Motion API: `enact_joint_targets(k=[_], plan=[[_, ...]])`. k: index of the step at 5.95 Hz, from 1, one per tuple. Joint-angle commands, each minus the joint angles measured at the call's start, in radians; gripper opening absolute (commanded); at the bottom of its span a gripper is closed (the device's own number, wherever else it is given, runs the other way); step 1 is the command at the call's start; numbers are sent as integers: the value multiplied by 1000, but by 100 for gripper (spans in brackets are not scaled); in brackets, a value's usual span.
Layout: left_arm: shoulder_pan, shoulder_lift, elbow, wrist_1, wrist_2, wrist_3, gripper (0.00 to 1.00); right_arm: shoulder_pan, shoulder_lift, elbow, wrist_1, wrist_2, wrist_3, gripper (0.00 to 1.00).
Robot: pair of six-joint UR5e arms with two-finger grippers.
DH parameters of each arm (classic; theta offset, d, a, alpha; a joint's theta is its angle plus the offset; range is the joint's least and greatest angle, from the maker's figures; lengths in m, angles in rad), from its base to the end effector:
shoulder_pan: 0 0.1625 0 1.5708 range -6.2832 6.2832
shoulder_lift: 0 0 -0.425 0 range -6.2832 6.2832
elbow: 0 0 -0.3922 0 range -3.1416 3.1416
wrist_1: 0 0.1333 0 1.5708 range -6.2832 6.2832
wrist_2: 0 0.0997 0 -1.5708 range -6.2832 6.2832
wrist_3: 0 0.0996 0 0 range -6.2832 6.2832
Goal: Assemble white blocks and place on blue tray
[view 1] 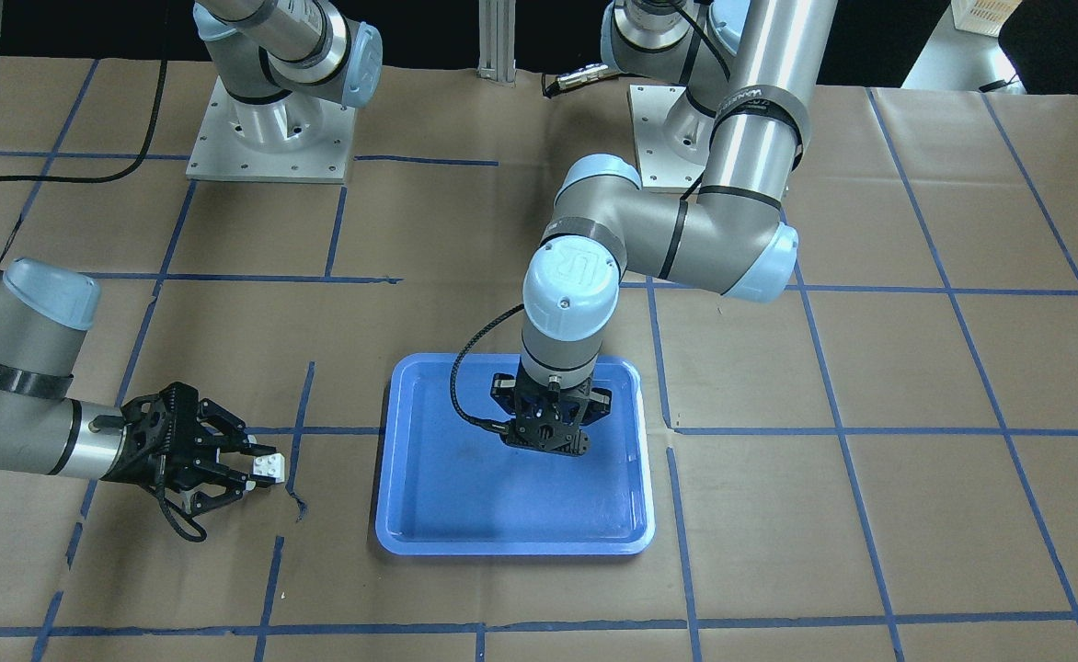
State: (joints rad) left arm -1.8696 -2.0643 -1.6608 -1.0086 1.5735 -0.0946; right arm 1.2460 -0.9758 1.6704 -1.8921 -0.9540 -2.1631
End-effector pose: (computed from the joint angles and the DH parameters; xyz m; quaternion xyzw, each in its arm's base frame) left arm -0.3115 -0.5593 0.2190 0.1019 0.9947 0.0102 0.0034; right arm -0.0114 -0.6322 0.1514 -0.7103 0.6126 -0.2257 0.2632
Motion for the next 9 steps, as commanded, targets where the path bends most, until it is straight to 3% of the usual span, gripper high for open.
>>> enact_joint_targets(k=[1, 3, 4, 6, 9], plan=[[-16, 1, -16, 2, 2, 442, 1, -16, -18, -20, -1, 0, 43, 38], [-16, 13, -19, 13, 3, 946, 0, -17, -137, -17, 11, 3, 234, 38], [-16, -5, -28, 94, 2, 1048, 0, -17, -168, -14, 14, 4, 317, 38], [-35, -51, -36, 193, -1, 1217, 1, -17, -198, 53, -60, 14, 371, 38], [-43, -53, -43, 199, 11, 1236, 8, -17, -198, 69, -71, 17, 367, 38]])
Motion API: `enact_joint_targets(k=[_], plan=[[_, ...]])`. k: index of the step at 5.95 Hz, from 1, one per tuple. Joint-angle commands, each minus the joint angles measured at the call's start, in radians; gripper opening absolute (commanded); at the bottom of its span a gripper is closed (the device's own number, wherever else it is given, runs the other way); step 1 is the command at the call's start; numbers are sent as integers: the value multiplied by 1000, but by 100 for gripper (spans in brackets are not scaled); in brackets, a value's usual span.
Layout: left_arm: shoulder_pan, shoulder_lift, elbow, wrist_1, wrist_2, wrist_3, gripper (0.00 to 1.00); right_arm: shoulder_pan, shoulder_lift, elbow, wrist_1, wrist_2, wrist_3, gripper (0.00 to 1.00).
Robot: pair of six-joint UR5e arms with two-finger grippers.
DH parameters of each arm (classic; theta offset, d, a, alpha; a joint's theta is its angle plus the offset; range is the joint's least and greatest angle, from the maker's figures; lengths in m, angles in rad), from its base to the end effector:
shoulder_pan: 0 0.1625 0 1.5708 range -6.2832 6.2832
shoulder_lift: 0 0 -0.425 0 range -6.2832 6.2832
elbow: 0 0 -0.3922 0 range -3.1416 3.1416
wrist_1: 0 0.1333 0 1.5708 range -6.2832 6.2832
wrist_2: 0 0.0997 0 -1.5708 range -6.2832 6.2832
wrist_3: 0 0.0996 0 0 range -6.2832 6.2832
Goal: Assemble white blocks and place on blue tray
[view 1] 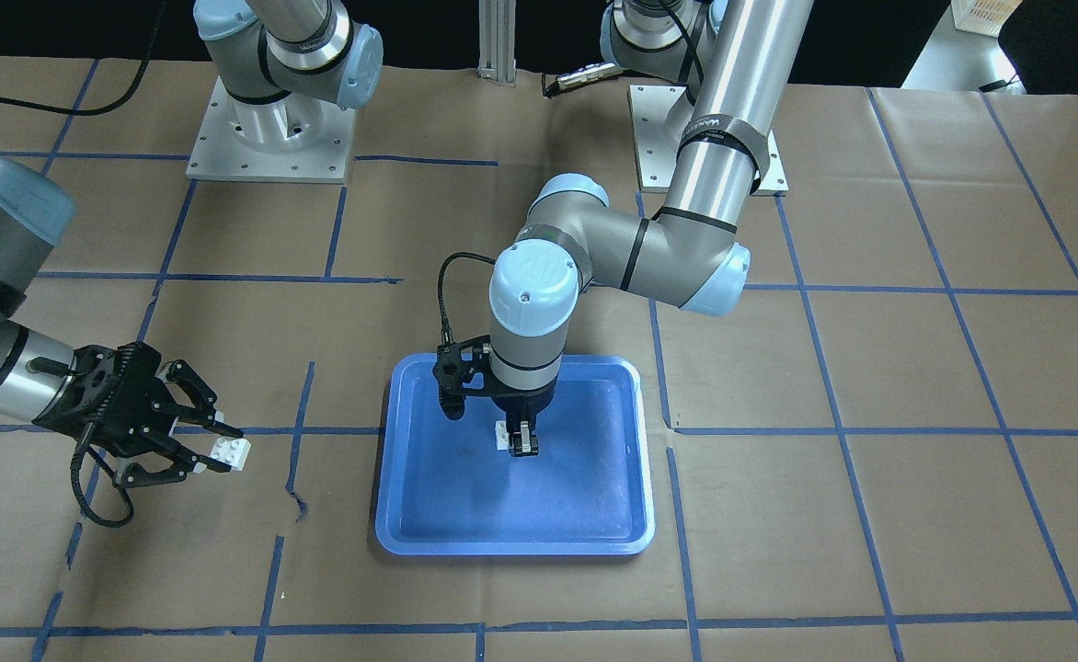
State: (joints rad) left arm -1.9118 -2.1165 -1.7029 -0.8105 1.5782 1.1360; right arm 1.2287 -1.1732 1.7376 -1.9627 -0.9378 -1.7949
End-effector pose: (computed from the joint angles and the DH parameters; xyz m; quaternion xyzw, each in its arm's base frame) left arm -0.3368 -0.5528 0.1888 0.6725 0.7389 -0.0366 0.0194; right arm -0.0136 -0.6112 0.2483 -0.6088 0.7256 -0.2324 0.2210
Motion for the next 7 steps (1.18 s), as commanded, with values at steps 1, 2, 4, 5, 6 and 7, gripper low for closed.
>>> enact_joint_targets(k=[1, 2, 4, 5, 6, 7], plan=[[4, -2, 0, -1, 28, 1, 9, 0, 0, 3, -1, 1, -1, 38], [5, -3, 0, -3, 69, 1, 9, 0, 0, 6, -1, -1, -3, 38], [4, -20, -4, 0, 71, -7, 15, 0, 0, 7, -1, -1, -3, 38], [4, -22, -9, 4, 66, -9, 60, 0, 0, 7, -1, -1, -3, 38], [4, -17, -4, -1, 68, -13, 95, 0, 1, 7, -1, -1, -3, 38], [4, -2, -1, -9, 71, -12, 98, 2, 0, 8, -2, -1, -4, 38]])
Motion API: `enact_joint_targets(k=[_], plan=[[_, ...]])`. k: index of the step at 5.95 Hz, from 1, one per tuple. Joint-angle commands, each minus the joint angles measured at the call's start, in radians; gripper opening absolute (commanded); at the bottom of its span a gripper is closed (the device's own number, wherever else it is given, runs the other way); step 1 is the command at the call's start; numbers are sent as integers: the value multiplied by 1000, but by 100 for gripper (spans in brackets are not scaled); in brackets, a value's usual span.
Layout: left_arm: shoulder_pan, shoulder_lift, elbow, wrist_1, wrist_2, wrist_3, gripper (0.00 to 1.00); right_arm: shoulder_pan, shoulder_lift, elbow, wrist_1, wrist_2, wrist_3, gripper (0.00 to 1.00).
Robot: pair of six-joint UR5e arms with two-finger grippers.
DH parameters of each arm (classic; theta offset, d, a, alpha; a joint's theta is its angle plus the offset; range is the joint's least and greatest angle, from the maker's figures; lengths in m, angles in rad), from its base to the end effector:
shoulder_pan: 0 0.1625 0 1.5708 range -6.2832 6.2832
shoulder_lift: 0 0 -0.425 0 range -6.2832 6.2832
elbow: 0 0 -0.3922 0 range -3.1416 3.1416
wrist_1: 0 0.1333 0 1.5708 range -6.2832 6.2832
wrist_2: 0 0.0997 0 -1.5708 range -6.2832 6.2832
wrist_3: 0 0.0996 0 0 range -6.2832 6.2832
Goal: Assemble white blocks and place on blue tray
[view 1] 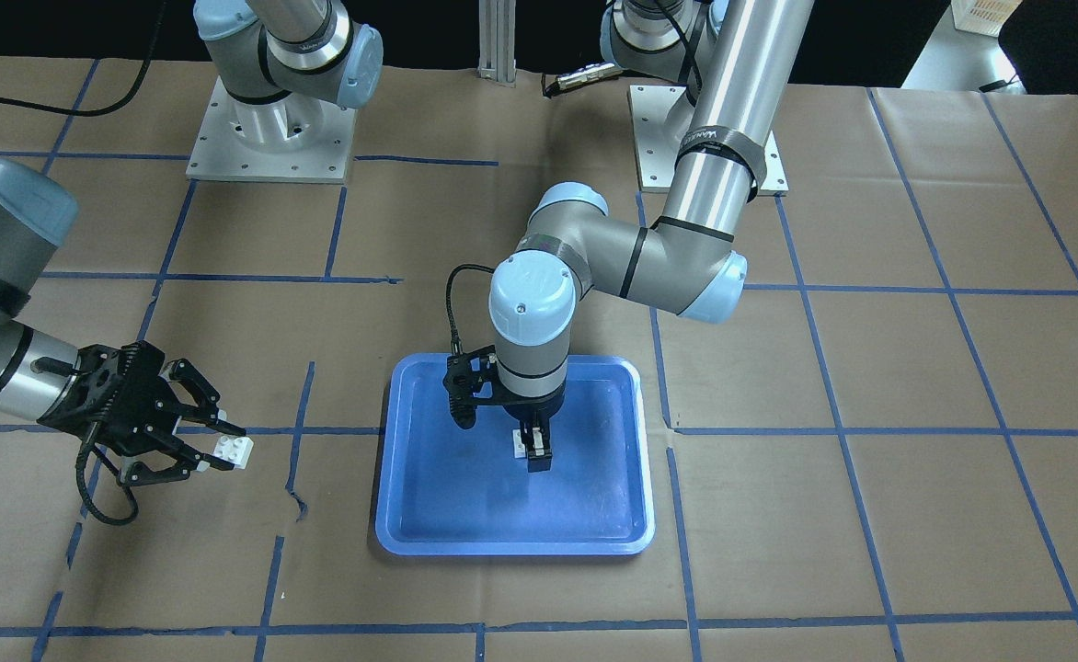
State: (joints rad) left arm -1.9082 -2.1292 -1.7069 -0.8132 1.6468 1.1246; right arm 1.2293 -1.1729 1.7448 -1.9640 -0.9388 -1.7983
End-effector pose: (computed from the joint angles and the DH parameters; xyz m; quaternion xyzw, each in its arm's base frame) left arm -0.3280 -0.5550 0.1791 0.6659 0.7444 -0.0145 0.0472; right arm -0.0126 -0.6093 0.2452 -0.6095 0.7249 -0.2308 0.2230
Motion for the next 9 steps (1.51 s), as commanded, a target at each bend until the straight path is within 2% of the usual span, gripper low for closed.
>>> enact_joint_targets(k=[1, 3, 4, 5, 6, 8, 9], plan=[[12, 35, 36, -68, 4, -2, 98, 2, -1, -1, -1, 0, -1, 38], [81, 177, 100, -319, 1, -29, 99, 15, -1, 1, -19, 0, 0, 38], [106, 251, 142, -481, 4, -75, 99, 60, -1, 18, -44, 2, 2, 38], [159, 328, 162, -586, -2, -80, 99, 123, 5, 36, -111, 3, 7, 38], [217, 400, 164, -662, -5, -101, 99, 184, 7, 47, -160, 5, 37, 39], [296, 498, 168, -751, -5, -275, 99, 312, 33, 47, -281, 6, 187, 39], [314, 543, 165, -771, -4, -404, 98, 369, 76, 47, -408, 5, 306, 38]])
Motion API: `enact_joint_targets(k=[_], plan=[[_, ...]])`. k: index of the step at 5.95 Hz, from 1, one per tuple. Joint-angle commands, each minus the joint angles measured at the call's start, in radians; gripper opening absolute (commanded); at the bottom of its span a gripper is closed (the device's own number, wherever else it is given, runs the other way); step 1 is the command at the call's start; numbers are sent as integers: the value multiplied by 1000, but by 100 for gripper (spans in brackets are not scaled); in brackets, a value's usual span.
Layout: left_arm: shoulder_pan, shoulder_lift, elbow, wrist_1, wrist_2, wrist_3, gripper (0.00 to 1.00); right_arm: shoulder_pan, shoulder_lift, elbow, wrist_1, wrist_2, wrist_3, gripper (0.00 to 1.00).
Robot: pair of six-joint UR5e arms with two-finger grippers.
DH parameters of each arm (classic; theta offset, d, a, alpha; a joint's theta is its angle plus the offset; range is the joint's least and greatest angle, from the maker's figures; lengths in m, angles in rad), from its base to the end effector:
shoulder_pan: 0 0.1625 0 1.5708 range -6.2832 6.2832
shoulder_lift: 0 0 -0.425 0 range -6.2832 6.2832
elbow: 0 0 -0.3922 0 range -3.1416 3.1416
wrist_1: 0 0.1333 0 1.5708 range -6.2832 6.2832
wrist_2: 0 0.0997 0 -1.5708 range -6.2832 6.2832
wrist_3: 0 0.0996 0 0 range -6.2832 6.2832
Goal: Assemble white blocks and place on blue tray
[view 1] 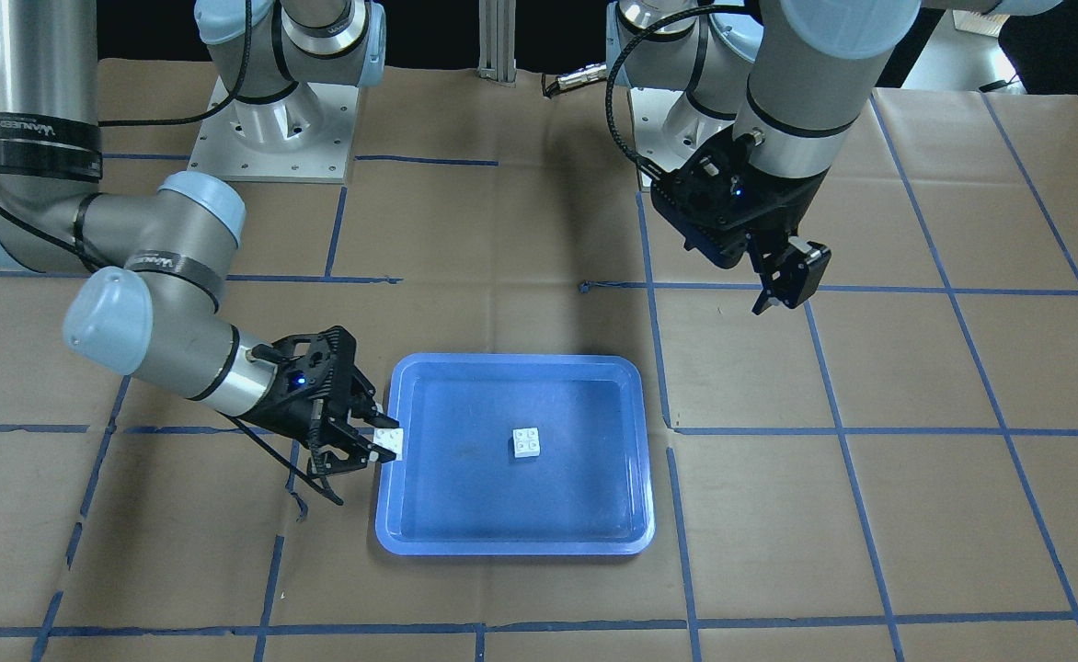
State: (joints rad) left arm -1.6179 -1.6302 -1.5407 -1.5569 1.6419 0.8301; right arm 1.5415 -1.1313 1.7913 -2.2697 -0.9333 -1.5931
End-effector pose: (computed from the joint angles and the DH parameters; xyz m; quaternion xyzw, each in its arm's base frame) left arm -0.1504 -0.5089 0.4744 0.4246 0.9046 0.0207 0.0299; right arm 0.1751 -0.5988 0.2305 -0.6733 0.6694 -0.2399 0.2024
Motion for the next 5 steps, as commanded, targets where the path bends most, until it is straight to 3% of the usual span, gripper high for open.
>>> enact_joint_targets(k=[1, 3, 5], plan=[[59, 71, -1, -38, 1, -156, 98, 109, 91, 2, -216, -2, 193, 39], [117, 121, -1, -58, 1, -362, 99, 155, 136, 16, -295, -13, 254, 39], [105, 127, 1, -65, -4, -683, 99, 167, 162, 59, -370, -13, 255, 40]])
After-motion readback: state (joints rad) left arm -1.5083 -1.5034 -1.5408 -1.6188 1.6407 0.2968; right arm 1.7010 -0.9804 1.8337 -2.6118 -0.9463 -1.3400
